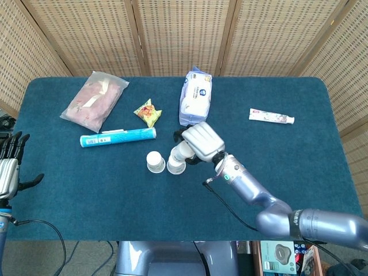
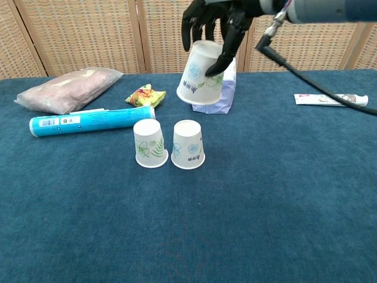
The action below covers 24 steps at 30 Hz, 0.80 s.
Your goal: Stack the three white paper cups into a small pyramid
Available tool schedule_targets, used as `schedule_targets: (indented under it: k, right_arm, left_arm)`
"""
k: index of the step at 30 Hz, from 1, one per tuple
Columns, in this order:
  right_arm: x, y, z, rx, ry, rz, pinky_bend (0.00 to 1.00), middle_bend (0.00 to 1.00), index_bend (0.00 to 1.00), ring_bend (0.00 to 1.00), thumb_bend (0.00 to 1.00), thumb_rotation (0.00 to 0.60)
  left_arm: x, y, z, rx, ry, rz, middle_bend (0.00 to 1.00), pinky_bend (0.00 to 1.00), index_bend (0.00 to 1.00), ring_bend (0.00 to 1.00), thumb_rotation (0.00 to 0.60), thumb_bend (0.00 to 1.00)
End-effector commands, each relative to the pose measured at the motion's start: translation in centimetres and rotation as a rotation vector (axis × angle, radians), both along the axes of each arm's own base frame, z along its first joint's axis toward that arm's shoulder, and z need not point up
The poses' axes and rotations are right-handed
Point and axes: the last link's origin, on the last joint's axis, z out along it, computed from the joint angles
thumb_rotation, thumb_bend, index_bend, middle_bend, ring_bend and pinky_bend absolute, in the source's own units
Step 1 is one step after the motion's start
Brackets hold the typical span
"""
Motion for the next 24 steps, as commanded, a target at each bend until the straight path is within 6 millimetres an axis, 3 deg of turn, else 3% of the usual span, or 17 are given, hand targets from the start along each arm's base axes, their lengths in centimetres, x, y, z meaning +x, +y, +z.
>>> schedule_targets:
  k: [1, 13, 24]
  right_arm:
    - [1.0, 0.1, -2.2, -0.009, 0.038, 0.006, 0.57, 0.54, 0.43, 0.45, 0.35, 0.6]
    - [2.5, -0.3, -5.7, -0.052, 0.135, 0.012, 0.57, 0.54, 0.43, 0.45, 0.35, 0.6]
    - [4.0, 0.1, -7.2, -0.045, 0.141, 0.001, 0.57, 0.54, 0.43, 0.45, 0.35, 0.6]
  left_arm:
    - [0.0, 0.0, 0.0, -0.001, -0.002, 0.001, 0.0, 0.0, 0.0, 0.0, 0.6, 0.21]
    - [-0.2, 0.0, 0.2, -0.005, -0.014, 0.006, 0.0, 0.0, 0.0, 0.0, 0.6, 0.21]
    - [-0.3, 0.2, 0.4, -0.01, -0.022, 0.013, 0.0, 0.0, 0.0, 0.0, 0.6, 0.21]
